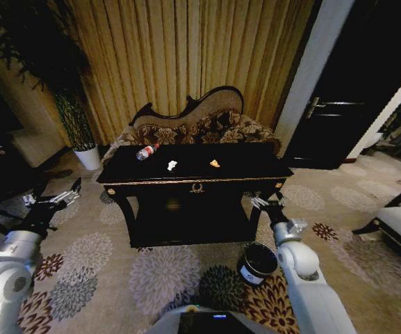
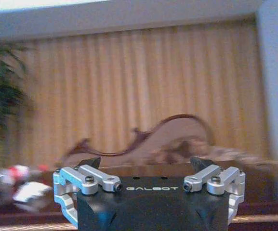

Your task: Move to the front of the table and place the trash on the table into the trash bin.

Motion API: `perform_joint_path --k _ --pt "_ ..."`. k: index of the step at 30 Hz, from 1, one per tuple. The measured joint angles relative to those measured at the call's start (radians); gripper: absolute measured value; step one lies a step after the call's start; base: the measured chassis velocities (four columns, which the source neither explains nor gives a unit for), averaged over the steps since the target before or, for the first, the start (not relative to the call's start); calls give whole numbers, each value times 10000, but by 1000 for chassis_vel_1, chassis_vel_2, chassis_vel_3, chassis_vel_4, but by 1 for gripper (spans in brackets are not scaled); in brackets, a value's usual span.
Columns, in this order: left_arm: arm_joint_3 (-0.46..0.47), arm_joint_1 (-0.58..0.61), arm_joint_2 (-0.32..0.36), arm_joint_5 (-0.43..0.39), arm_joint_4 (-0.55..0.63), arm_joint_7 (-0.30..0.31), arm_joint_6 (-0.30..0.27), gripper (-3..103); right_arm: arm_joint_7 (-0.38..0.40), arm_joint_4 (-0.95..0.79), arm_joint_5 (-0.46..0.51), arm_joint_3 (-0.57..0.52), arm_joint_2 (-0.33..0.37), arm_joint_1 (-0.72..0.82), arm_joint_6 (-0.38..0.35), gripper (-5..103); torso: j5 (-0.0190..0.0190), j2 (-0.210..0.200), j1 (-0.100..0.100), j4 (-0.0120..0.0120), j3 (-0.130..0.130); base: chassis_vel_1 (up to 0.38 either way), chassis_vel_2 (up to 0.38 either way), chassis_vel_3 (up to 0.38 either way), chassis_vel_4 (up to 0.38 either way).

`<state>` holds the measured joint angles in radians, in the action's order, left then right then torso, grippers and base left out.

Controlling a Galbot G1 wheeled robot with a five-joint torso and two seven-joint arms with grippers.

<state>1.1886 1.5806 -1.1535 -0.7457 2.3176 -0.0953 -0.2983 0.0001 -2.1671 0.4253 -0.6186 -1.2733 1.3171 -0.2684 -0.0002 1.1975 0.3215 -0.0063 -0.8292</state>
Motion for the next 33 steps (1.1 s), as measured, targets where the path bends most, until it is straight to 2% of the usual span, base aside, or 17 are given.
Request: perform_joint_path --k 1,6,18,25,33 --pt "31 28 8 -17 11 0 30 100 0 -233 282 145 102 -143 -359 100 0 0 0 -1 0 0 0 0 0" --pt "72 72 69 -31 12 0 50 100 1 -325 551 315 175 -254 -569 100 2 0 0 -1 0 0 0 0 0" --pt "42 32 372 -68 -15 -5 59 100 -1 -546 -51 130 128 110 -593 100 1 2 -2 -4 1 -14 16 17 -17" --pt "61 35 497 -149 -140 -13 58 100 -2 -544 -300 160 45 224 -532 100 2 2 -3 -3 0 -171 145 167 -159" --pt "83 77 489 -186 -183 -76 91 100 -2 -634 -450 196 11 394 -504 100 0 0 0 -3 -1 -270 283 283 -282"
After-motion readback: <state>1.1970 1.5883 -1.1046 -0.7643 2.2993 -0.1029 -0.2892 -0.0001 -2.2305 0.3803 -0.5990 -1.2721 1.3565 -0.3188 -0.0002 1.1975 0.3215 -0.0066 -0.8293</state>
